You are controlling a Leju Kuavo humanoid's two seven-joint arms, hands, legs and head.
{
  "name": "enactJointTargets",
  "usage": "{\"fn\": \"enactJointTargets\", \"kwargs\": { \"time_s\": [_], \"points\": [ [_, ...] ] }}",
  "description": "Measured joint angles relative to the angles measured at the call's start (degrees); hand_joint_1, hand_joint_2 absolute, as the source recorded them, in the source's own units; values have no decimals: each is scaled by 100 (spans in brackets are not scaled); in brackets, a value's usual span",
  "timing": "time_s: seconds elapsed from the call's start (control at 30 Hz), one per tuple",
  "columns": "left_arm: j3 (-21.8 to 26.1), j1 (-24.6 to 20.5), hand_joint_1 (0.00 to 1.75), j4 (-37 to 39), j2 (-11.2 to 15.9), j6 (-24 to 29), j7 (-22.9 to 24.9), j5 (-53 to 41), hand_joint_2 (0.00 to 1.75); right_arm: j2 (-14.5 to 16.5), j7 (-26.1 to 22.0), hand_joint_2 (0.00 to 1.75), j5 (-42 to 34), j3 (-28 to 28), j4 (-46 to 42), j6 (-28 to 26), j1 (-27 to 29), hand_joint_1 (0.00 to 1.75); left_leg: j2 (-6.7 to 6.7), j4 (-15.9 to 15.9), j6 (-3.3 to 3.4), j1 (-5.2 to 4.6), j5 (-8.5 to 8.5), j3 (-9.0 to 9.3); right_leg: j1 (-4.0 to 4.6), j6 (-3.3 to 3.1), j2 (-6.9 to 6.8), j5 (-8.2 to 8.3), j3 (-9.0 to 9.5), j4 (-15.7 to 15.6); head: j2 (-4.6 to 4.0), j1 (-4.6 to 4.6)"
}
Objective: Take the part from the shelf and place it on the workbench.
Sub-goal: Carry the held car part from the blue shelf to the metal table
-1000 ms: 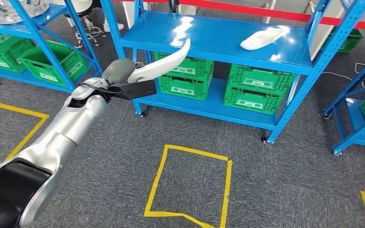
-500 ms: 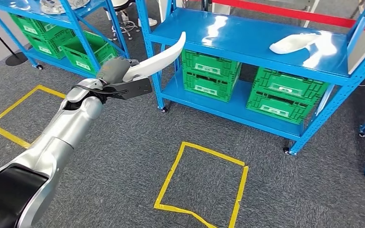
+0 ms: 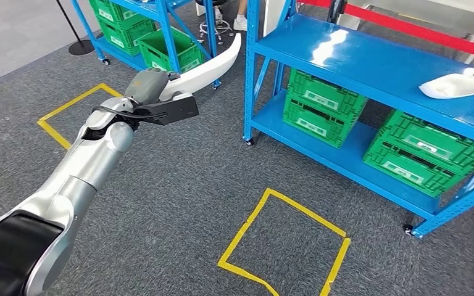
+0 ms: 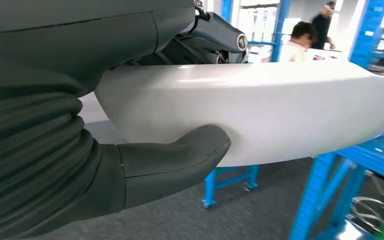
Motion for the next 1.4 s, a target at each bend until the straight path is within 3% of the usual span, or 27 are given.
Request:
{"fn": "enactJointTargets", "kwargs": {
  "time_s": [0.07, 0.1, 0.17, 0.2, 0.27, 0.33, 0.4, 0.43, 0.5, 0.53, 0.6, 0.63, 0.7, 0.77, 0.83, 0.9, 0.93, 0.97, 1.0, 1.07, 1.13, 1.2, 1.23, 1.3, 1.33, 1.4],
  "points": [
    [6, -18, 157, -5, 2, -66, 2, -29, 175, -5, 2, 175, -2, 1, 0, 0, -6, 0, -148, 51, -60, -1, -12, -43, -18, -11, 192, 188, 246, -552, 0, 2],
    [10, -25, 157, 1, 4, -96, 2, -42, 175, -7, 3, 175, -7, 1, 0, 1, -13, 0, -216, 55, -99, 3, -4, -68, -17, -26, 230, 187, 280, -635, 0, 2],
    [25, -36, 157, 20, 23, -139, -8, -64, 175, -7, 4, 175, -16, 1, 0, 2, -45, 0, -345, 24, -180, 14, 35, -102, -7, -86, 100, 204, 286, -657, 0, 3],
    [33, -46, 157, 33, 36, -152, -21, -78, 175, -3, 3, 175, -20, 0, -1, 2, -72, 0, -320, 27, -211, 13, 38, -120, -10, -124, 33, 219, 296, -678, 0, 3],
    [41, -105, 157, 71, 53, -176, -61, -101, 175, -2, 2, 175, -22, 1, -2, 0, -125, 0, -13, 269, -267, -3, -103, -260, -29, -186, -91, 247, 314, -723, 0, -49],
    [43, -179, 157, 118, 38, -203, -108, -107, 175, -6, -1, 175, -26, 1, -2, -5, -144, 0, 367, 968, -324, 7, -442, -608, -20, -220, -228, 246, 317, -735, 0, -103],
    [43, -208, 157, 163, 6, -252, -138, -104, 175, -12, 2, 175, -29, 0, -2, -14, -151, 0, 481, 1595, -359, 37, -638, -924, -17, -233, -388, 234, 319, -733, 0, -107],
    [43, -214, 157, 183, -6, -273, -140, -103, 175, -15, 8, 175, -30, 0, -2, -16, -159, 0, 497, 1625, -362, 47, -582, -940, -18, -230, -464, 227, 323, -732, 0, -107],
    [43, -261, 157, 210, -29, -294, -136, -101, 175, -19, 21, 175, -28, 1, -2, -15, -180, 0, 596, 1026, -337, 50, -226, -626, -15, -210, -609, 206, 346, -730, 0, -107],
    [43, -305, 157, 216, -40, -294, -134, -100, 175, -19, 26, 175, -26, 1, -2, -12, -187, 0, 730, 608, -310, 24, -86, -405, -6, -189, -679, 191, 362, -731, 0, -107],
    [43, -395, 157, 219, -75, -304, -135, -100, 175, -25, 35, 175, -21, 2, -2, -8, -195, 0, 903, 65, -222, -31, 48, -118, 25, -133, -807, 161, 396, -735, 0, -101],
    [43, -422, 157, 223, -88, -320, -136, -100, 175, -29, 37, 175, -20, 2, -2, -8, -196, 0, 905, -1, -182, -55, 31, -89, 39, -101, -871, 151, 414, -744, 0, -97],
    [43, -438, 157, 238, -97, -369, -139, -100, 175, -37, 28, 175, -25, 2, -2, -11, -203, 0, 749, -30, -106, -50, 58, -83, 35, -33, -958, 129, 454, -762, 0, -93],
    [42, -465, 157, 256, -131, -413, -151, -98, 175, -43, -16, 175, -50, 2, -2, -15, -203, 0, 607, -79, -31, -21, 90, -62, 9, 22, -710, -9, 396, -587, 0, -85],
    [40, -489, 157, 282, -227, -441, -158, -87, 175, -61, -79, 175, -85, 2, -2, -16, -172, 0, 455, -101, 25, -4, 108, -55, 1, 41, -323, -319, 103, 31, 0, -60],
    [35, -467, 157, 324, -323, -462, -156, -73, 175, -81, -117, 175, -105, 2, -2, -13, -134, 0, 281, -91, 47, -9, 107, -59, 19, 39, -191, -539, -274, 726, 0, -34],
    [31, -452, 157, 347, -354, -468, -155, -68, 175, -86, -127, 175, -109, 2, -2, -11, -124, 0, 190, -80, 47, -13, 105, -59, 27, 32, -173, -502, -367, 837, 0, -25],
    [26, -440, 157, 366, -374, -468, -154, -66, 175, -89, -135, 175, -111, 2, -2, -9, -121, 0, 103, -64, 42, -14, 102, -59, 30, 22, -156, -354, -350, 713, 0, -21],
    [23, -436, 157, 379, -388, -468, -151, -65, 175, -90, -142, 175, -113, 2, -2, -9, -120, 0, 22, -43, 33, -12, 96, -59, 25, 11, -107, -132, -229, 385, 0, -19],
    [21, -441, 157, 395, -408, -468, -149, -65, 175, -96, -152, 175, -113, 2, -2, -9, -116, 0, -123, 8, -7, -8, 76, -83, 1, -2, 133, 194, 83, -365, 0, -17],
    [20, -447, 157, 408, -422, -468, -149, -64, 175, -101, -157, 175, -114, 2, -2, -9, -115, 0, -258, 25, -77, 1, 78, -131, 1, -18, 252, 248, 212, -672, 0, -14],
    [19, -447, 157, 418, -413, -468, -149, -63, 175, -100, -160, 175, -114, 2, -2, -9, -122, 0, -376, -2, -158, 12, 109, -172, 10, -72, 112, 261, 242, -700, 0, -12],
    [20, -449, 157, 421, -403, -468, -148, -63, 175, -99, -161, 175, -114, 2, -2, -9, -126, 0, -305, 17, -190, 4, 101, -195, 6, -109, 42, 277, 264, -722, 0, -16],
    [20, -460, 157, 424, -395, -467, -148, -61, 175, -97, -163, 175, -113, 2, -2, -9, -121, 0, 76, 354, -246, -16, -88, -369, -4, -185, -111, 295, 304, -764, 0, -55],
    [20, -464, 157, 428, -398, -466, -149, -60, 175, -98, -164, 175, -113, 2, -2, -9, -113, 0, 293, 691, -273, -15, -259, -530, 8, -211, -184, 289, 312, -769, 0, -75],
    [19, -453, 157, 449, -405, -465, -148, -59, 175, -99, -163, 175, -114, 2, -2, -9, -99, 0, 456, 1417, -318, 21, -545, -897, 22, -238, -343, 270, 317, -767, 0, -91]
  ]
}}
